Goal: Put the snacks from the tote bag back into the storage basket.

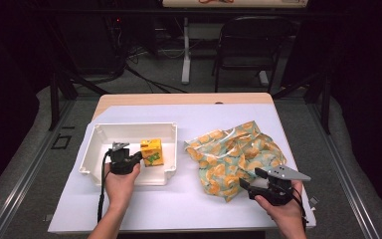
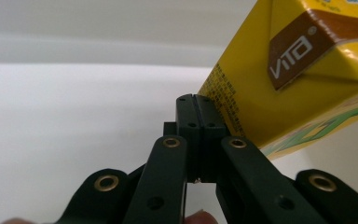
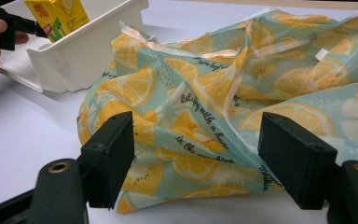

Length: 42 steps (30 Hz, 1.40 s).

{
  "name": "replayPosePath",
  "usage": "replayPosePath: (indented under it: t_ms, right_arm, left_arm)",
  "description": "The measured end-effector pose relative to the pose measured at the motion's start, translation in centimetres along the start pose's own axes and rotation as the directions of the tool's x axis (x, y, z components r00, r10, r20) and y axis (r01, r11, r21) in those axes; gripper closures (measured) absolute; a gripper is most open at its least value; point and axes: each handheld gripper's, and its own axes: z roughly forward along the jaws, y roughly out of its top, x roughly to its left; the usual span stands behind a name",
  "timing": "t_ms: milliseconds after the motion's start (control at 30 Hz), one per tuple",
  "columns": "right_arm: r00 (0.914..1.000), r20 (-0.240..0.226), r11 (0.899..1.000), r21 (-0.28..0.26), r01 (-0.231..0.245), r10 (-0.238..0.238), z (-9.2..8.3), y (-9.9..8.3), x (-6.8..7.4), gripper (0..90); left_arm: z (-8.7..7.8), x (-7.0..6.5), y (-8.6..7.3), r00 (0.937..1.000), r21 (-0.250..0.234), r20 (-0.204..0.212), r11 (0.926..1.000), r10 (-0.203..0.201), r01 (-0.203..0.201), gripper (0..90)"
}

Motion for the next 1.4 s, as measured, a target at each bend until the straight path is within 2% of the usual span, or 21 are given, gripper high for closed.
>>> replayPosePath:
  t_ms: [233,567,833,1400]
  right_arm:
    - [1.0000,-0.001,1.000,0.003,0.003,-0.003,0.0,0.0,0.0,26.5]
    - [0.9999,-0.009,1.000,0.001,0.003,-0.003,0.2,0.0,0.0,26.5]
    - [0.9999,-0.007,1.000,0.005,0.008,-0.008,0.1,-0.1,0.0,26.5]
    - [0.9998,-0.008,1.000,0.014,0.018,-0.018,0.3,-0.1,0.2,26.5]
  left_arm:
    - [0.5,-0.3,0.1,0.9998,-0.008,0.010,0.9998,-0.017,0.017,90.0]
    - [1.3,-1.4,0.6,0.9997,0.013,0.023,0.9999,0.006,-0.007,90.0]
    - [1.9,-2.3,0.7,0.9993,0.004,0.038,1.0000,-0.001,0.001,90.0]
    - [2.2,-2.5,0.8,0.9991,0.000,0.041,1.0000,0.006,-0.006,90.0]
